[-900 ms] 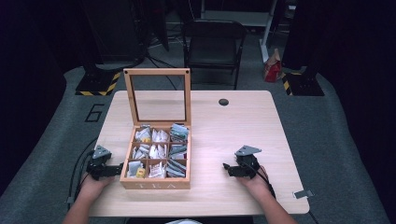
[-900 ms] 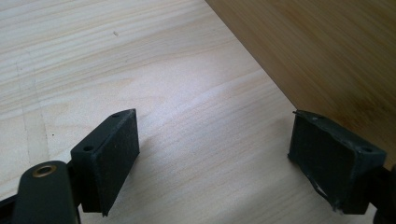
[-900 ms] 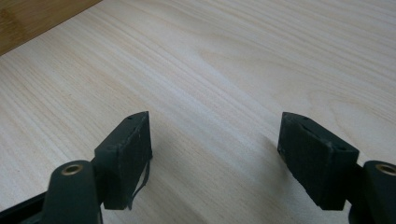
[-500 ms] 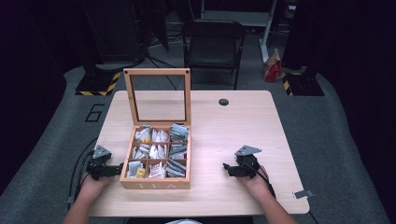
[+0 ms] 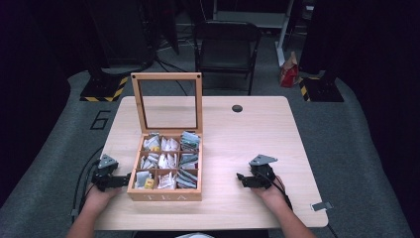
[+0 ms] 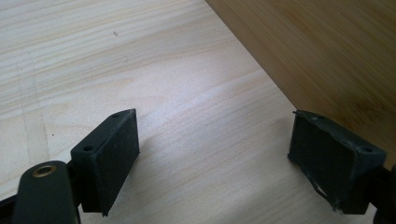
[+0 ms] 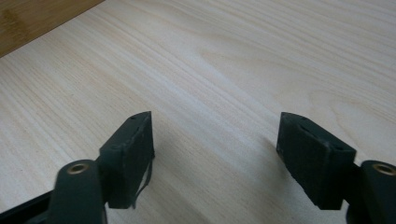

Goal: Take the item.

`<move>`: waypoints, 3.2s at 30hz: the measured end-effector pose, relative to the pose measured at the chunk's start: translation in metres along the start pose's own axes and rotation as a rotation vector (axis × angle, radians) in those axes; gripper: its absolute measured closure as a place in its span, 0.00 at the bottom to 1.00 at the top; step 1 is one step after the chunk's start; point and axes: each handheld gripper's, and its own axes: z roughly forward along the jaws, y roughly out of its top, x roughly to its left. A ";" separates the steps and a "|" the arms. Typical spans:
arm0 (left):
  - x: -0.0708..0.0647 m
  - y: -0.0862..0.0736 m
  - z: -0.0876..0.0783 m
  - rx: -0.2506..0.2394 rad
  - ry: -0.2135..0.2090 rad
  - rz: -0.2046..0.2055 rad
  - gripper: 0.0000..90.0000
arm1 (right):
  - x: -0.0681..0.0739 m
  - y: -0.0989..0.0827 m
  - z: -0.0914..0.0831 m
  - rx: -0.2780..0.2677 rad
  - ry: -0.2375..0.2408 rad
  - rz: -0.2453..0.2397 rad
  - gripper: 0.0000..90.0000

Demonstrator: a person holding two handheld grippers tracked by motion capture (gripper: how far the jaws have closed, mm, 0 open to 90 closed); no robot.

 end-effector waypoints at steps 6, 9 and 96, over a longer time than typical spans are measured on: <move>0.000 0.000 0.000 0.000 0.000 0.000 0.17 | 0.002 0.004 -0.001 0.026 0.007 0.003 0.36; 0.000 0.000 0.000 0.000 0.000 0.000 0.17 | 0.003 0.005 -0.002 0.022 0.007 -0.011 0.36; 0.000 0.000 -0.001 0.012 -0.004 0.003 0.17 | 0.075 0.106 -0.061 -0.147 0.250 -0.091 0.39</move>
